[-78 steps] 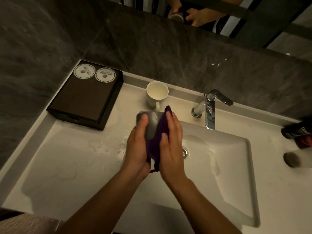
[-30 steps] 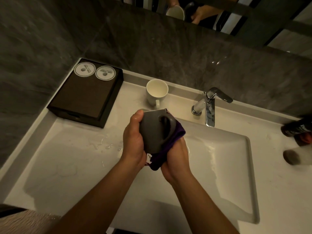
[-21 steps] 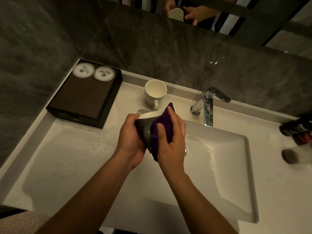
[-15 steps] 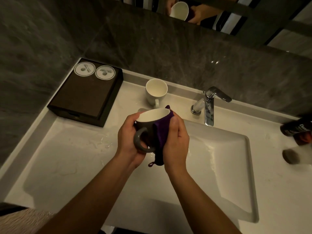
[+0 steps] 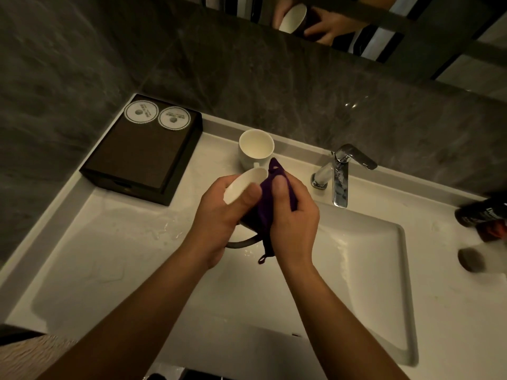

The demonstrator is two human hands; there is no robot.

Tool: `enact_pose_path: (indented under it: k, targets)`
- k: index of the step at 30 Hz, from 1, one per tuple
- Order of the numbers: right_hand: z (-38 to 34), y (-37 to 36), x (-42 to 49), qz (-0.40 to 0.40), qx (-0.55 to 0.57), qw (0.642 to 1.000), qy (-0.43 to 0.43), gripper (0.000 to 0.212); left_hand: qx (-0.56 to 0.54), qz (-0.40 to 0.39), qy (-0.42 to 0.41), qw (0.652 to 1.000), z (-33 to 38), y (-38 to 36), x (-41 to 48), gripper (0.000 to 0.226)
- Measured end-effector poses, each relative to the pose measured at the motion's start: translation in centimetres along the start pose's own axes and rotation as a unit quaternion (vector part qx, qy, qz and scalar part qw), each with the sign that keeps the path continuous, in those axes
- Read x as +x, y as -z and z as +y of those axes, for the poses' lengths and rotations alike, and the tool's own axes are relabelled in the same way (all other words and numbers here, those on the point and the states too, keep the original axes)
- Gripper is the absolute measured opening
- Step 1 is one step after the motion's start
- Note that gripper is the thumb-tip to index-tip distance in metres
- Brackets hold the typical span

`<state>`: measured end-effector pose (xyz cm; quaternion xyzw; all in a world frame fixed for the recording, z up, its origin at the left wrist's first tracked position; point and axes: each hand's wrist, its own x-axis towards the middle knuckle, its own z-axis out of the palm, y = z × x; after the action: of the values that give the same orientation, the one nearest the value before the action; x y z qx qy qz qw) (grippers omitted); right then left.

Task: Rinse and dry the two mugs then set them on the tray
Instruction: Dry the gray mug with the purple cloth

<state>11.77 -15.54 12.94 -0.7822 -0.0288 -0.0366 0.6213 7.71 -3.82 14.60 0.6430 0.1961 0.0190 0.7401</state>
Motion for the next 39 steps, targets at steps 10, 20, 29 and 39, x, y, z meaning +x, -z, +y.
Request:
enact_pose_path:
  k: [10,20,29,39]
  targets:
    - [-0.1,0.0,0.8,-0.002,0.378,0.835,-0.399,0.04,0.026,0.125,-0.066,0.99,-1.5,-1.7,-1.2,0.079]
    - [1.9,-1.9,-0.4,-0.02,0.487,0.752,-0.443,0.041,-0.044,0.257,-0.037,0.965,-3.1,-4.3,1.1,0.076]
    - [7.1,-1.2,3.5,-0.018,0.397,0.846,-0.355,0.038,-0.036,0.296,-0.053,0.953,-3.3,-1.1,7.3,0.083]
    - [14.7,-0.4,14.1,-0.043,-0.355,0.932,0.056,0.04,0.139,0.27,-0.064,0.951,-6.7,3.3,12.7,0.1]
